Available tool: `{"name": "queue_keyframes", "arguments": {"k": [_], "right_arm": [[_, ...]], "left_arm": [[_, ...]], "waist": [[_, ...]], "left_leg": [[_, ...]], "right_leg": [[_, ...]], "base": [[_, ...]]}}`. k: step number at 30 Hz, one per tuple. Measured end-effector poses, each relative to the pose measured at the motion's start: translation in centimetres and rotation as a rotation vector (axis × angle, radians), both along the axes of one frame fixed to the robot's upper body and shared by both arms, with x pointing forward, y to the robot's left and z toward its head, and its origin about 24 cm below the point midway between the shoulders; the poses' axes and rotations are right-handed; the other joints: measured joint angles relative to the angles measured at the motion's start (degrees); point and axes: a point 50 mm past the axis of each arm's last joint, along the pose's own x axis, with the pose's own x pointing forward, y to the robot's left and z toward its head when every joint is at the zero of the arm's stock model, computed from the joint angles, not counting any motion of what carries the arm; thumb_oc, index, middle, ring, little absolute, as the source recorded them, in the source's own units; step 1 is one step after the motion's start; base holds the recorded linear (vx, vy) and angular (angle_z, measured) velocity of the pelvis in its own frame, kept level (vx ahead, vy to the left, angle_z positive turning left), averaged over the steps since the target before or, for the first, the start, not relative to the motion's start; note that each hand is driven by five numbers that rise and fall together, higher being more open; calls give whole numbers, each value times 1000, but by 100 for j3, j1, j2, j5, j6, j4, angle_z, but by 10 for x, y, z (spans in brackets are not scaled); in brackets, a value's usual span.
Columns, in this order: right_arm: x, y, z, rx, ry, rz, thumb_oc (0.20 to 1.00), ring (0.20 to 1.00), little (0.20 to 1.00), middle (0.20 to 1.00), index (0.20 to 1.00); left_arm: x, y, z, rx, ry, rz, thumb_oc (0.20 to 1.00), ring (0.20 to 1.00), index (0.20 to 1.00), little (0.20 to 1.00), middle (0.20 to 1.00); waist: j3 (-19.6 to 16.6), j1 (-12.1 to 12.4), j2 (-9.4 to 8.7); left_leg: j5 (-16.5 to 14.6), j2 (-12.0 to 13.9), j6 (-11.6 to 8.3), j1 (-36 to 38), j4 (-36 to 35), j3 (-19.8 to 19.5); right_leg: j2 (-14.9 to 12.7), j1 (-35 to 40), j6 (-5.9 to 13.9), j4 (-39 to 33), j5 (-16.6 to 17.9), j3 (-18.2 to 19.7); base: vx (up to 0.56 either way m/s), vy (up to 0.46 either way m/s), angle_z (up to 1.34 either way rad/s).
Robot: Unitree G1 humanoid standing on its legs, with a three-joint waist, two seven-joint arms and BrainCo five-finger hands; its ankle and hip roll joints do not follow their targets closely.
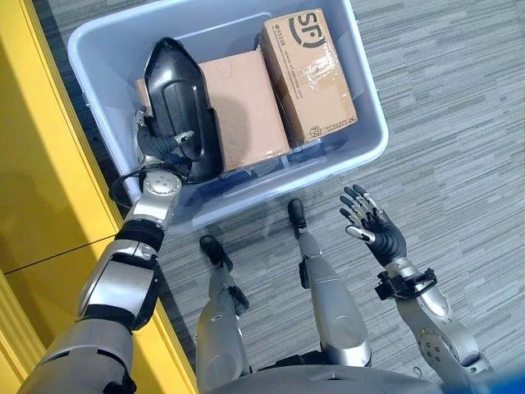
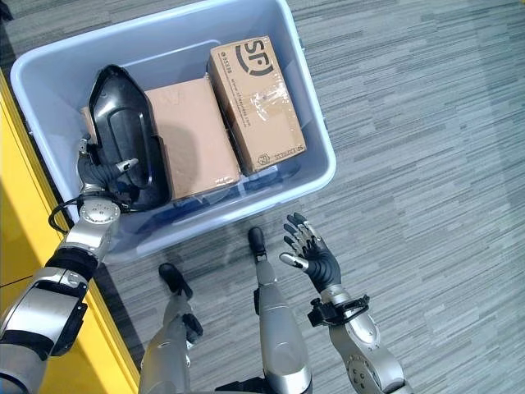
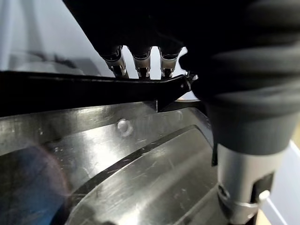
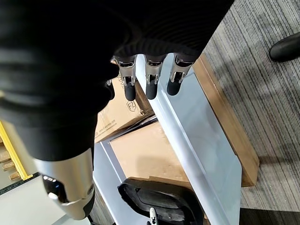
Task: Move parts from the plastic box to the shelf.
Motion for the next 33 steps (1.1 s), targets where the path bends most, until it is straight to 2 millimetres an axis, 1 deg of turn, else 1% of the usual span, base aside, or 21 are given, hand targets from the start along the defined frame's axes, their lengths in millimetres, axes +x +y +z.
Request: {"name": "queue_keyframes", "arguments": {"k": [7, 11, 13, 15, 23, 25, 26, 27, 29, 33], "right_arm": [[0, -1, 0, -5, 0, 0, 1000, 1000, 1000, 1000, 1000], [-1, -6, 0, -37, 2, 4, 1000, 1000, 1000, 1000, 1000], [-2, -6, -1, -37, 9, 2, 1000, 1000, 1000, 1000, 1000], [-4, -7, -4, -36, 20, -2, 1000, 1000, 1000, 1000, 1000], [-6, -7, -4, -34, 22, -2, 1000, 1000, 1000, 1000, 1000], [-6, -7, -4, -34, 22, -2, 1000, 1000, 1000, 1000, 1000], [-6, -7, -4, -34, 22, -2, 1000, 1000, 1000, 1000, 1000], [-6, -7, -4, -34, 22, -2, 1000, 1000, 1000, 1000, 1000], [-6, -7, -4, -34, 22, -2, 1000, 1000, 1000, 1000, 1000], [-6, -7, -4, -34, 22, -2, 1000, 1000, 1000, 1000, 1000]], "left_arm": [[3, -1, 2, -28, 4, 12, 1000, 1000, 1000, 1000, 1000], [5, -3, 3, -32, 2, 8, 1000, 1000, 1000, 1000, 1000], [8, -5, 5, -76, -6, 17, 1000, 1000, 1000, 1000, 1000], [8, -5, 7, -75, -11, 16, 1000, 1000, 1000, 1000, 1000], [9, -5, 5, -82, 2, 22, 1000, 1000, 1000, 1000, 1000], [9, -4, 4, -124, -8, 27, 1000, 1000, 1000, 1000, 1000], [9, -4, 4, -145, -10, 27, 605, 605, 605, 605, 605], [9, -4, 3, -154, -8, 21, 445, 445, 445, 445, 445], [9, -4, 3, -165, -9, 18, 200, 200, 200, 200, 200], [10, -2, 11, -183, -36, 25, 200, 200, 200, 200, 200]], "waist": [[3, 2, 4], [3, 4, 5], [4, 10, 6], [4, 0, 5], [11, -22, 3], [11, -24, 3], [11, -26, 3], [11, -27, 3], [11, -27, 3], [11, -17, 3]], "left_leg": [[4, 0, 4, -71, 25, -48], [33, -1, 8, -165, 34, -121], [35, 0, 9, -185, 34, -114], [36, 2, 9, -210, 34, -111], [39, 2, 11, -319, 46, -117], [39, 2, 11, -330, 55, -121], [39, 2, 11, -332, 56, -120], [39, 0, 11, -333, 56, -121], [40, 0, 10, -343, 59, -124], [41, -3, 11, -358, 63, -128]], "right_leg": [[-7, -28, -1, 0, 1, -40], [-8, -75, -9, 0, 7, -98], [-7, -104, -17, 0, 14, -95], [-4, -133, -19, 0, 16, -90], [-6, -230, -26, 1, 32, -91], [-6, -235, -27, 1, 33, -93], [-4, -240, -29, 1, 36, -92], [-3, -240, -29, 0, 36, -92], [-4, -245, -29, 0, 37, -94], [-6, -258, -29, 1, 40, -97]], "base": [[-2, -1, 2], [-8, -7, 7], [0, 0, 0], [0, 0, 0], [0, 0, 0], [0, 0, 0], [0, 0, 0], [0, 0, 0], [0, 0, 0], [0, 0, 0]]}}
